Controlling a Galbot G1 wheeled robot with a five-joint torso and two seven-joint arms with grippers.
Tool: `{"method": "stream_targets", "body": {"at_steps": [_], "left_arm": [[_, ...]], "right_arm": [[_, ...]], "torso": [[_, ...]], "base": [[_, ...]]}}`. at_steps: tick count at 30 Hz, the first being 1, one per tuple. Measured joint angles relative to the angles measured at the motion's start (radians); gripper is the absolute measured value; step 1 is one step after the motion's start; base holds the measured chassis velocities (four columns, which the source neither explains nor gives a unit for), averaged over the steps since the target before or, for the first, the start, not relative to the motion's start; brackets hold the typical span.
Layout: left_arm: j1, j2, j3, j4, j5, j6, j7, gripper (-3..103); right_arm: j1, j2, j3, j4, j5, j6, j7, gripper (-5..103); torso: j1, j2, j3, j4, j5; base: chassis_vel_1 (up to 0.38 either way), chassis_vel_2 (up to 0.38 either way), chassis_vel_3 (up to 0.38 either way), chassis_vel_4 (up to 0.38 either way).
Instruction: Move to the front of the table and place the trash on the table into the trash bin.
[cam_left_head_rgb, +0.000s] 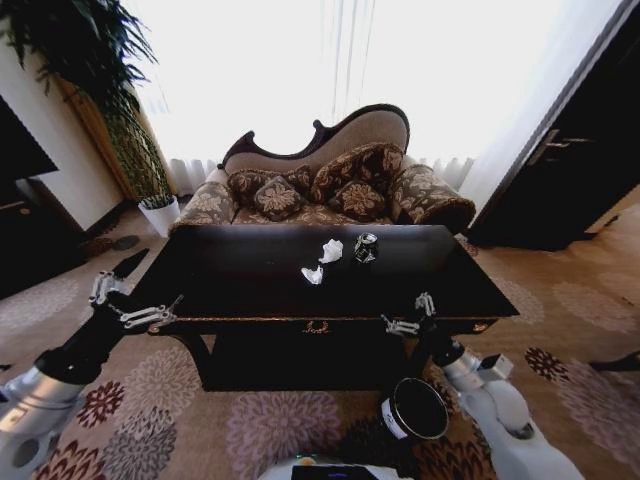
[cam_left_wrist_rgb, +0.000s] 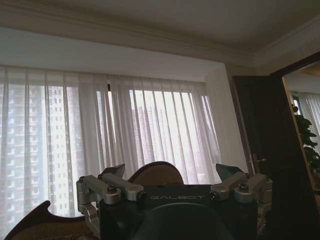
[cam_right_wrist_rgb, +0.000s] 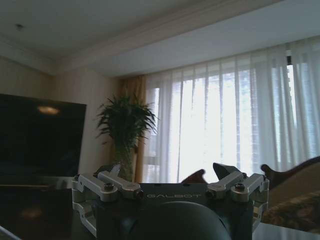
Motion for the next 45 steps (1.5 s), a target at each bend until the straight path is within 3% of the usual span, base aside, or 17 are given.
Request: {"method": "stream_targets", "body": {"at_steps": [1,3,13,16,22,25,31,45], "left_arm": [[0.003,0.0,-0.002,-0.001,0.001,0.0,0.001,100],[0.005,0.0,-0.004,-0.003,0.001,0.0,0.002,100],[0.004,0.026,-0.024,0.001,-0.023,0.0,0.005,100],[0.013,0.028,-0.042,0.005,-0.034,-0.002,0.006,100],[0.017,0.021,-0.046,0.005,-0.035,-0.003,0.009,100],[0.014,0.017,-0.041,0.012,-0.027,-0.004,0.009,100],[0.008,0.007,-0.03,0.022,-0.009,-0.007,0.01,100],[0.014,0.002,-0.021,0.047,0.025,-0.012,0.016,100]], "right_arm": [[0.008,-0.02,-0.019,0.016,-0.026,-0.032,0.089,100],[0.023,-0.044,-0.043,0.025,-0.048,-0.072,0.173,100],[0.073,-0.135,-0.094,0.027,-0.088,-0.181,0.329,100],[0.103,-0.211,-0.157,-0.005,-0.063,-0.204,0.41,100],[0.152,-0.3,-0.197,-0.022,0.013,-0.275,0.441,100],[0.208,-0.344,-0.226,-0.013,0.104,-0.378,0.483,100],[0.329,-0.363,-0.282,-0.016,0.154,-0.461,0.5,100],[0.585,-0.376,-0.491,-0.198,0.14,-0.483,0.488,100]], "torso": [[0.0,0.0,0.0,0.0,0.0],[0.0,0.0,0.0,0.0002,0.0001],[0.0,0.0,0.0,-0.0001,0.0003],[0.0,0.0,0.0,0.0001,0.0],[0.0,0.0,0.0,0.0001,0.0002],[0.0,0.0,0.0,-0.0001,0.0],[0.0,0.0,0.0,0.0001,0.0],[0.0,0.0,0.0,0.0001,0.0]], "base": [[0.0,0.0,0.0,0.0],[0.0,0.0,0.0,0.0],[0.0,0.0,0.0,0.0],[0.0,0.0,0.0,0.0],[0.0,0.0,0.0,0.0],[0.0,0.0,0.0,0.0],[0.0,0.0,0.0,0.0],[0.0,0.0,0.0,0.0]]}}
